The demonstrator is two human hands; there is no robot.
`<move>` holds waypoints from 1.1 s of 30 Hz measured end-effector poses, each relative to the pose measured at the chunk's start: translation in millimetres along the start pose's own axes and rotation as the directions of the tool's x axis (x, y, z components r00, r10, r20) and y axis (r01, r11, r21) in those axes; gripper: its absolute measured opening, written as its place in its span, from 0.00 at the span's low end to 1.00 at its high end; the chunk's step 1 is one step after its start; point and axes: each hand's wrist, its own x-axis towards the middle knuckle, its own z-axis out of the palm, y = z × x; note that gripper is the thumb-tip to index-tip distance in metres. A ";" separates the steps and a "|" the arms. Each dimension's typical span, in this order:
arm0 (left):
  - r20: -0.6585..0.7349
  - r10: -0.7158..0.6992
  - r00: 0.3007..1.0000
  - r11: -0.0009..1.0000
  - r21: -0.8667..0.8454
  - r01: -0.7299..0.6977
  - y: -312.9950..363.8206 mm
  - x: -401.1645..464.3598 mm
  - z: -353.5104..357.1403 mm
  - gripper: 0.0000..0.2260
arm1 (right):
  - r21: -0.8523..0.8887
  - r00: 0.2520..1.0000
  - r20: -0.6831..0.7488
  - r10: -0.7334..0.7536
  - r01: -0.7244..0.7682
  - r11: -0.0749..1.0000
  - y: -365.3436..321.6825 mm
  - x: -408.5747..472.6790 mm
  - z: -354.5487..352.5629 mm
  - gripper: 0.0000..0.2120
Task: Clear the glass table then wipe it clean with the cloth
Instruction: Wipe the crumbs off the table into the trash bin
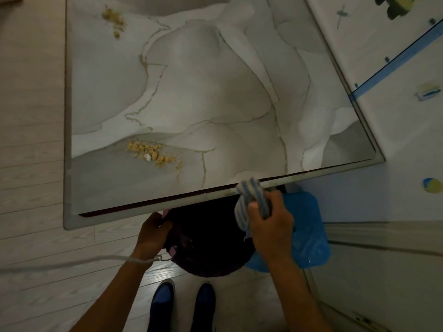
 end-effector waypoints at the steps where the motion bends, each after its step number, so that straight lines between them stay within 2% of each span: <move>1: -0.002 0.002 1.000 1.000 -0.003 -0.002 -0.8 -0.1 -1.5 0.06 | -0.013 0.999 -0.042 -0.023 0.022 1.000 -4.5 13.0 0.3 0.13; 3: -0.010 -0.004 1.000 1.000 -0.018 0.004 -1.4 -1.3 -6.5 0.05 | -0.068 0.998 -0.043 -0.042 0.039 0.997 -7.4 41.2 8.8 0.09; 5: -0.015 -0.004 1.000 0.999 -0.032 0.004 -2.2 -2.4 -10.8 0.05 | -0.114 0.998 0.052 -0.029 0.035 0.993 -2.7 60.3 25.7 0.09; 7: -0.022 -0.005 1.000 0.999 -0.033 0.004 -3.2 -2.6 -14.7 0.04 | -0.130 0.988 0.132 -0.078 0.095 0.987 4.4 60.1 47.3 0.07; 12: -0.028 -0.032 0.999 0.997 -0.067 0.030 -4.4 -1.9 -22.2 0.03 | -0.070 0.972 0.190 -0.140 0.155 0.985 9.0 27.8 79.2 0.02; 16: -0.023 -0.056 0.998 0.992 -0.114 0.053 -6.8 -2.2 -27.0 0.02 | -0.002 0.951 0.273 -0.147 0.153 0.988 1.4 3.2 81.4 0.06; 18: -0.019 -0.057 0.998 0.992 -0.113 0.054 -3.9 -4.4 -26.3 0.02 | 0.005 0.910 0.402 -0.104 0.111 0.994 7.0 -22.0 82.2 0.05; 20: -0.016 -0.052 0.999 0.995 -0.089 0.050 -1.4 -6.8 -25.3 0.02 | -0.058 0.860 0.508 0.037 -0.008 0.998 22.1 -52.0 83.1 0.08; 23: -0.004 -0.028 1.000 0.998 -0.050 0.028 -0.7 -8.7 -23.9 0.04 | -0.064 0.874 0.442 0.203 -0.194 0.979 44.7 -79.2 80.9 0.08; 26: 0.001 -0.024 1.000 0.999 -0.026 0.024 -3.8 -9.7 -22.4 0.05 | -0.038 0.925 0.298 0.235 -0.235 0.971 34.3 -73.4 67.8 0.07; 30: 0.009 -0.026 1.000 1.000 -0.004 0.026 -4.1 -11.6 -16.0 0.05 | -0.029 0.992 -0.001 0.129 -0.129 0.991 9.0 -30.6 32.0 0.10; 32: 0.008 -0.031 0.999 1.000 0.004 0.031 -3.6 -11.2 -13.4 0.05 | -0.103 0.999 -0.045 0.007 -0.011 0.995 2.9 -7.5 21.2 0.08; 33: 0.006 -0.027 1.000 1.000 0.004 0.027 -3.7 -10.6 -12.4 0.06 | -0.157 0.999 -0.009 -0.053 0.051 0.986 2.8 0.6 22.9 0.07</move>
